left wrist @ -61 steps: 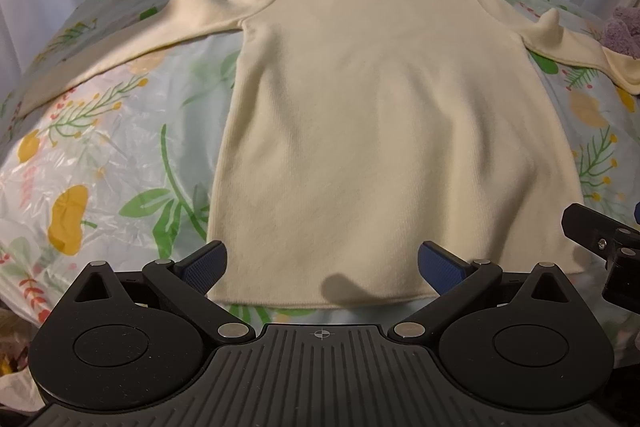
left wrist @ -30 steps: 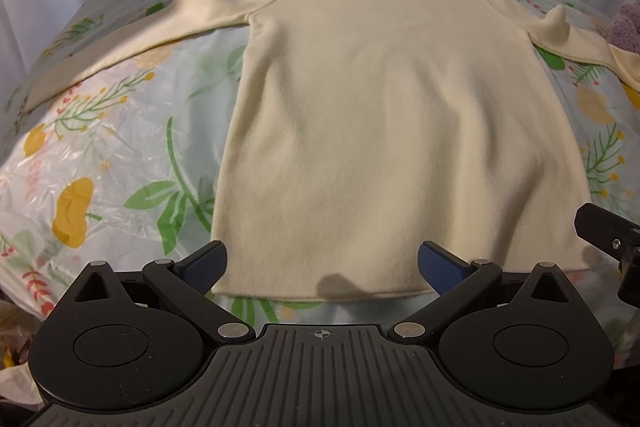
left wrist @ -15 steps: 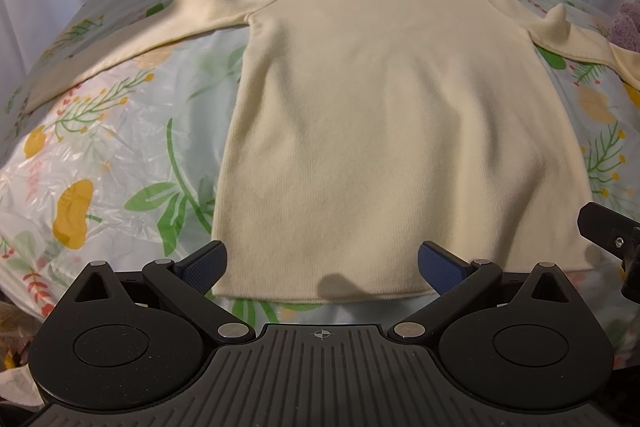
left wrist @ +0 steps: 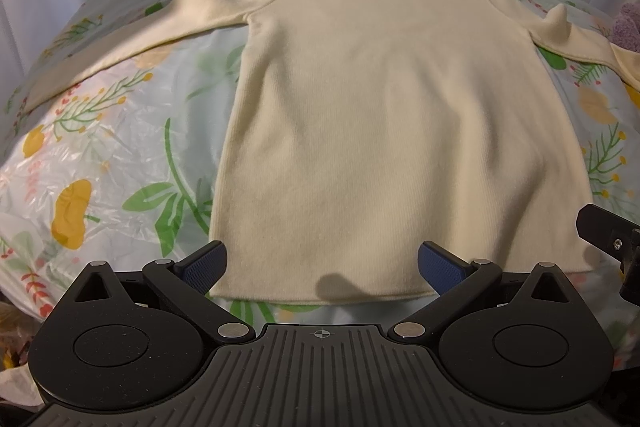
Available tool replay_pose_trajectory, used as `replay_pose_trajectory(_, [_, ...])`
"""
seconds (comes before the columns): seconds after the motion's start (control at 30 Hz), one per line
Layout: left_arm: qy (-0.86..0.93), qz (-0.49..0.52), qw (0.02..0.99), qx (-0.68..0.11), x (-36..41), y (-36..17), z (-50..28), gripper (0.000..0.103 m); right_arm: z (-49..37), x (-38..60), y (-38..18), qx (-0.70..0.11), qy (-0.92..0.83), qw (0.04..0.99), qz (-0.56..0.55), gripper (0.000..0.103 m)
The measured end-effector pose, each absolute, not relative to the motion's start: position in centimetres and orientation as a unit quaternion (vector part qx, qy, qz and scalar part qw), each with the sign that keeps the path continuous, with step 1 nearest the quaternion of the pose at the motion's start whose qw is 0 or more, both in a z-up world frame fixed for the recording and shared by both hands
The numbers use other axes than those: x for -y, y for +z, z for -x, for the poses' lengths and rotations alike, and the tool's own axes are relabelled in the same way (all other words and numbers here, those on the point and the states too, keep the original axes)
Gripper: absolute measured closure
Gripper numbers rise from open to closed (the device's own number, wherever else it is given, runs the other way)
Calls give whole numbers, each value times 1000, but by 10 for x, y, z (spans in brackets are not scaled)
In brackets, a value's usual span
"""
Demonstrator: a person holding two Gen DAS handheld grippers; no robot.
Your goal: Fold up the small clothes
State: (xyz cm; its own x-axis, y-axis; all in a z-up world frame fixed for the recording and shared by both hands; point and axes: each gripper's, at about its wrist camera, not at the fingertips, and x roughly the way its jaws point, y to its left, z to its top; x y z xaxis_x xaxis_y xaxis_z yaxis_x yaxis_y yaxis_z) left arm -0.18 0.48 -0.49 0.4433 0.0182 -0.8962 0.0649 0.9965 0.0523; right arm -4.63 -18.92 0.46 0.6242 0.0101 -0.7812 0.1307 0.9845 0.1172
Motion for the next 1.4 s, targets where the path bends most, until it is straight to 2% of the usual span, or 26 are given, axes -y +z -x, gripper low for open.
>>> replay_pose_trajectory(1.4, [-15,-38,844,-535,-3,-11,-6,0,41,193,6,-422,-15,901,-102,4])
